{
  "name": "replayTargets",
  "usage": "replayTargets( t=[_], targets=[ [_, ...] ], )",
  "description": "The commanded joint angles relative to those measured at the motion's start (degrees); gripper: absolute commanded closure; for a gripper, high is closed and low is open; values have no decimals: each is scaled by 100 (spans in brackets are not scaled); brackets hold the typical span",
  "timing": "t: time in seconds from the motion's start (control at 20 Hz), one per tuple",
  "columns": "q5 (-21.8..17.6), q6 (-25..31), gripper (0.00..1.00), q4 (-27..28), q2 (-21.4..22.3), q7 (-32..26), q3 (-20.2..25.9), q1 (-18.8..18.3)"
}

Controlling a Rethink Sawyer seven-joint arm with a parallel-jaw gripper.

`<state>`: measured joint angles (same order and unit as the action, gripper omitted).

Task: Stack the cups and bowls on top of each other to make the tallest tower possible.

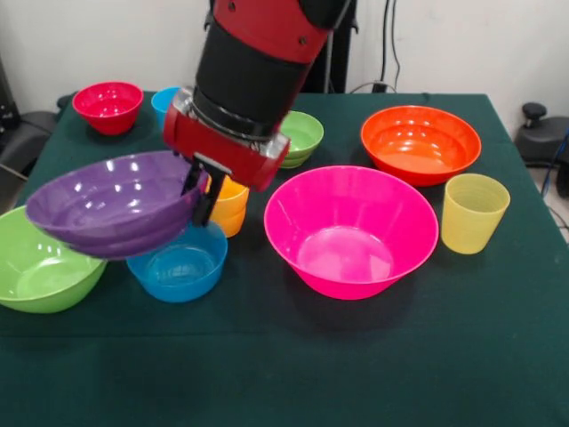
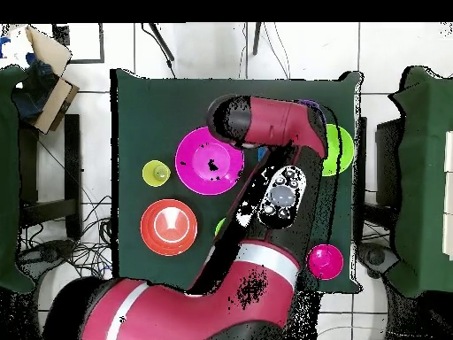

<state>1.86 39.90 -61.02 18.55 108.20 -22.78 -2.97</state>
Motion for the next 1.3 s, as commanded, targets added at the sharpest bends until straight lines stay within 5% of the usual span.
replayTargets(
  t=[0.05,1.0,1.3],
  targets=[
    [109,382,100,519,-589,844,478,89],
    [278,1349,100,628,-899,1228,-11,471],
    [223,1180,100,611,-1006,1349,-176,556]
  ],
)
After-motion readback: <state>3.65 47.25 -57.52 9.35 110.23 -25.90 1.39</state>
